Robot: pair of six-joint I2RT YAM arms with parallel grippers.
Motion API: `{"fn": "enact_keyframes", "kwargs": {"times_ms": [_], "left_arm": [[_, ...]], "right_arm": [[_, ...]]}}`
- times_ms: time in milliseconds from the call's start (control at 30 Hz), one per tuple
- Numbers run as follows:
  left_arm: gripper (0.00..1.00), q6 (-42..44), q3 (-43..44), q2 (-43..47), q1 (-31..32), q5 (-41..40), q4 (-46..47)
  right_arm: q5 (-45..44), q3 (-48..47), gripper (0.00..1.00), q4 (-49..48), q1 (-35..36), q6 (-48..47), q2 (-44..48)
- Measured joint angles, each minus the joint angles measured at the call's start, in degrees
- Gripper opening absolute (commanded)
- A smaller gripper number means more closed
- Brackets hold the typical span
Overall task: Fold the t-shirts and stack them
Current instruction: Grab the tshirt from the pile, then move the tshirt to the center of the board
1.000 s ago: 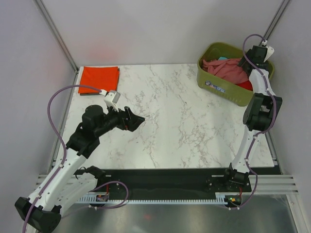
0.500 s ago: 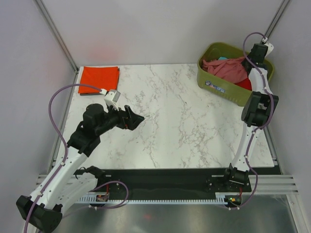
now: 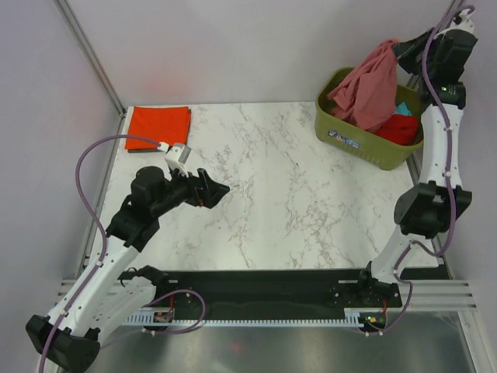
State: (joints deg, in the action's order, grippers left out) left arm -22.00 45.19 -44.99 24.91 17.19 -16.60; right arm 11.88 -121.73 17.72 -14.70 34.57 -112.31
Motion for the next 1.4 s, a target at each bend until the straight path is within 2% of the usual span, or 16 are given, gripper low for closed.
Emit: {"fn": "enact_keyframes", "kwargs": {"times_ms": [233, 333, 433, 467, 500, 567, 600, 633, 667, 800, 900, 1033, 1133, 1233, 1400], "left_arm": [[0.99, 0.0, -0.28, 2.71, -0.46, -0.74, 0.02], [0.99, 0.0, -0.28, 3.34, -0.46, -1.07, 0.02], [0.98, -0.02, -0.33, 3.41, -0.46, -1.97, 0.02], [0.98, -0.04, -0.39, 3.41, -0.46, -2.36, 0.02], [0.98, -0.07, -0.5, 3.43, -0.46, -2.6, 0.04], [0.98, -0.39, -0.79, 3.43, -0.46, -3.52, 0.02], [0.97, -0.76, -1.03, 3.43, -0.46, -3.65, 0.02], [0.97, -1.25, -1.29, 3.41, -0.48, -3.61, 0.02], [0.97, -1.9, -1.6, 3.34, -0.48, -3.45, 0.02], [0.96, -5.16, -2.69, 1.11, -0.52, -0.39, 0.07], [0.95, -7.65, -3.72, -2.95, -0.35, 2.43, 0.5], [0.93, -9.49, -4.33, -11.74, 2.93, 2.8, 0.48], [0.93, -10.16, -3.76, -19.02, 8.94, 1.68, 0.35], [0.92, -10.73, -1.79, -26.51, 13.86, -0.11, 0.96], [0.88, -12.24, -0.74, -35.45, 15.39, -1.57, 4.87]], "right_arm": [[13.46, 9.05, 0.0, -4.83, 7.39, 5.75, 22.73], [16.09, 19.08, 0.0, -6.05, 12.04, 6.4, 31.54], [16.63, 34.21, 0.0, -7.61, 18.49, 7.15, 39.89], [16.55, 40.57, 0.05, -8.48, 20.87, 7.52, 42.51], [16.15, 45.79, 0.2, -8.24, 23.02, 7.72, 44.39], [14.82, 59.54, 0.3, -7.54, 28.26, 7.98, 47.95], [14.58, 64.0, 0.33, -5.84, 30.18, 7.63, 48.22], [13.99, 67.43, 0.44, -3.28, 31.63, 7.06, 47.95], [13.2, 70.01, 0.49, -0.11, 32.39, 6.64, 47.6], [7.28, 72.54, 0.63, 9.33, 32.39, 4.35, 50.03], [1.9, 71.08, 0.66, 14.19, 32.37, 3.65, 57.2], [-4.13, 68.74, 0.66, 17.46, 32.37, 3.89, 64.32], [-8.94, 69.68, 0.64, 20.24, 32.37, 5.38, 65.7], [-11.78, 74.49, 0.61, 22.36, 32.3, 7.04, 64.46], [-12.35, 82.97, 0.57, 24.65, 32.3, 8.35, 63.28]]}}
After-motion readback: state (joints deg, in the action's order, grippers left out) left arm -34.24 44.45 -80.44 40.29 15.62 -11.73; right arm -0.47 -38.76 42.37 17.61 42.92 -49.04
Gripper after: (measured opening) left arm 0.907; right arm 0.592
